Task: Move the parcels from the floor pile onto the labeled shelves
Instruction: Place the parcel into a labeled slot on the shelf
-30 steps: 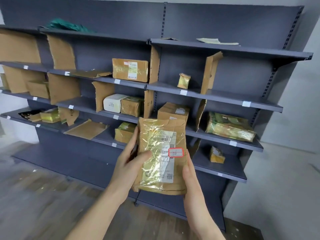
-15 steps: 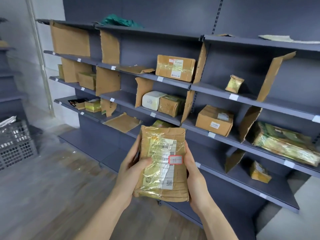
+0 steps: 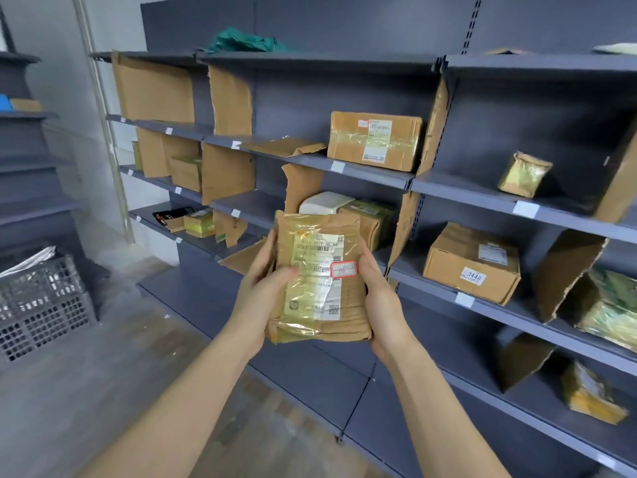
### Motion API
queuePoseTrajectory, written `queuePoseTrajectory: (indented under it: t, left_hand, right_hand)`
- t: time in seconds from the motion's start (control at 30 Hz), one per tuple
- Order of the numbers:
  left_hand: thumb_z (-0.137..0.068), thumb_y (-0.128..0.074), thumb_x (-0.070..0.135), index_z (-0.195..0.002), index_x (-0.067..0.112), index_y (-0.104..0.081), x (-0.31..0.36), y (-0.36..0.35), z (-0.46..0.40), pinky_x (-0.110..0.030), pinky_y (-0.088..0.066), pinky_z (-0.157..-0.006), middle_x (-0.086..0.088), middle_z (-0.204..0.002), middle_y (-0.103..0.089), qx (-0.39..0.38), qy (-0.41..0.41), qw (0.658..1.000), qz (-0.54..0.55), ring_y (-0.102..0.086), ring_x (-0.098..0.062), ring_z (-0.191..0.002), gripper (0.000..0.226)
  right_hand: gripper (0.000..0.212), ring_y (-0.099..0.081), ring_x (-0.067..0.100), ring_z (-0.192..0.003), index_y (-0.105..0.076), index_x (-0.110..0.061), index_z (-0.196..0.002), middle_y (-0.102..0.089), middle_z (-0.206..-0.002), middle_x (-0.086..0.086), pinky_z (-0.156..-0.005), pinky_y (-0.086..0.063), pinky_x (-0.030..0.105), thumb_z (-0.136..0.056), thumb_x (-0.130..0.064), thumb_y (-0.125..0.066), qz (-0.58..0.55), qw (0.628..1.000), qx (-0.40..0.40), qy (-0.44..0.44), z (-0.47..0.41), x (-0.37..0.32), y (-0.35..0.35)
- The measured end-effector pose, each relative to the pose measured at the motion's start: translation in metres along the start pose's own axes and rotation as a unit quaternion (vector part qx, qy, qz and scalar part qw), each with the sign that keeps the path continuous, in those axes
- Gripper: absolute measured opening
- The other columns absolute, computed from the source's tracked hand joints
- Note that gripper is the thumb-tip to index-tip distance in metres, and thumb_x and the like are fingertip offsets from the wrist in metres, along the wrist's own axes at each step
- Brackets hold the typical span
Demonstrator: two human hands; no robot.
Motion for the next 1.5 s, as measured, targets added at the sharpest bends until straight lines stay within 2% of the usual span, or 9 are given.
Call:
queuePoseTrajectory:
  t: [0.13, 0.3, 0.43, 0.6, 0.8, 1.07, 1.23, 1.33, 1.5]
  left_hand:
    - [-0.089, -0.06, 0.003, -0.144, 0.047, -0.043, 0.0, 0.003, -0.04, -0.038, -0.053, -0.093, 0.016, -0.13, -0.064, 0.015, -0.006, 1.0, 0.009, -0.065, -0.011, -0.115, 0.073]
    - [-0.089, -0.06, 0.003, -0.144, 0.047, -0.043, -0.005, 0.019, -0.082, -0.036, -0.054, -0.091, 0.016, -0.131, -0.064, 0.031, -0.003, 0.999, 0.011, -0.065, -0.01, -0.115, 0.073]
    - [-0.089, -0.061, 0.003, -0.143, 0.049, -0.043, -0.012, 0.04, -0.112, -0.037, -0.053, -0.094, 0.018, -0.131, -0.063, 0.04, 0.0, 0.999, 0.018, -0.064, -0.009, -0.116, 0.072]
    - [-0.091, -0.06, 0.003, -0.143, 0.049, -0.044, -0.019, 0.073, -0.153, -0.038, -0.053, -0.093, 0.018, -0.128, -0.065, 0.038, 0.007, 0.999, 0.026, -0.066, -0.01, -0.114, 0.071]
    - [-0.09, -0.061, 0.004, -0.139, 0.051, -0.048, -0.018, 0.115, -0.208, -0.037, -0.054, -0.09, 0.018, -0.125, -0.067, 0.016, 0.019, 0.999, 0.034, -0.067, -0.011, -0.112, 0.07]
    - [-0.09, -0.059, 0.001, -0.13, 0.057, -0.05, 0.0, 0.184, -0.258, -0.033, -0.053, -0.086, 0.024, -0.119, -0.068, 0.005, 0.014, 0.999, 0.032, -0.068, -0.006, -0.107, 0.069]
    - [-0.09, -0.058, -0.001, -0.14, 0.05, -0.048, -0.003, 0.243, -0.276, -0.036, -0.053, -0.087, 0.017, -0.124, -0.068, 0.037, 0.021, 0.998, 0.039, -0.068, -0.011, -0.11, 0.072]
    - [-0.089, -0.056, -0.005, -0.138, 0.046, -0.052, -0.008, 0.275, -0.285, -0.035, -0.053, -0.084, 0.015, -0.122, -0.07, 0.065, 0.026, 0.996, 0.054, -0.069, -0.012, -0.108, 0.07]
    - [-0.088, -0.056, -0.004, -0.137, 0.045, -0.053, -0.014, 0.311, -0.311, -0.041, -0.05, -0.095, 0.012, -0.126, -0.068, 0.086, 0.031, 0.994, 0.059, -0.067, -0.017, -0.114, 0.069]
  right_hand:
    - [0.039, -0.061, 0.013, -0.128, -0.043, -0.053, -0.145, -0.063, -0.139, -0.017, -0.115, -0.043, 0.05, -0.108, -0.041, -0.038, 0.001, 1.0, -0.012, 0.0, -0.046, 0.004, 0.001]
    - [0.032, -0.057, 0.015, -0.134, -0.055, -0.066, -0.124, -0.06, -0.142, -0.017, -0.117, -0.039, 0.051, -0.107, -0.043, -0.039, 0.005, 1.0, -0.019, -0.012, -0.092, 0.017, -0.008]
    - [0.031, -0.06, 0.013, -0.129, -0.052, -0.064, -0.127, -0.064, -0.137, -0.018, -0.115, -0.042, 0.049, -0.107, -0.043, -0.04, 0.001, 1.0, -0.018, -0.026, -0.126, 0.03, -0.022]
    - [0.043, -0.059, 0.015, -0.131, -0.041, -0.05, -0.149, -0.062, -0.141, -0.014, -0.116, -0.041, 0.05, -0.108, -0.042, -0.039, 0.013, 0.999, -0.019, -0.023, -0.166, 0.05, -0.046]
    - [0.045, -0.058, 0.013, -0.132, -0.036, -0.048, -0.153, -0.059, -0.144, -0.015, -0.117, -0.04, 0.048, -0.108, -0.042, -0.037, 0.027, 1.0, -0.007, -0.01, -0.213, 0.064, -0.08]
    - [0.045, -0.063, 0.005, -0.124, -0.038, -0.048, -0.151, -0.064, -0.135, -0.023, -0.113, -0.044, 0.042, -0.107, -0.04, -0.042, 0.035, 0.999, 0.021, -0.004, -0.267, 0.084, -0.146]
    - [0.045, -0.061, 0.005, -0.126, -0.042, -0.044, -0.151, -0.062, -0.139, -0.019, -0.113, -0.044, 0.04, -0.106, -0.042, -0.044, 0.046, 0.999, -0.008, -0.024, -0.303, 0.12, -0.196]
    - [0.046, -0.061, 0.012, -0.128, -0.043, -0.046, -0.149, -0.063, -0.14, -0.013, -0.114, -0.043, 0.046, -0.104, -0.043, -0.047, 0.037, 0.998, -0.028, -0.047, -0.323, 0.145, -0.222]
    - [0.055, -0.061, 0.013, -0.128, -0.046, -0.048, -0.147, -0.064, -0.138, -0.013, -0.114, -0.043, 0.048, -0.093, -0.055, -0.056, 0.036, 0.996, -0.035, -0.079, -0.363, 0.175, -0.249]
Point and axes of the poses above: each hand's wrist, its own z-axis away from the middle knuckle, its own y-axis out of the back of the hand, x = y × z, the point moved 2 cm from there along -z, towards the middle knuckle
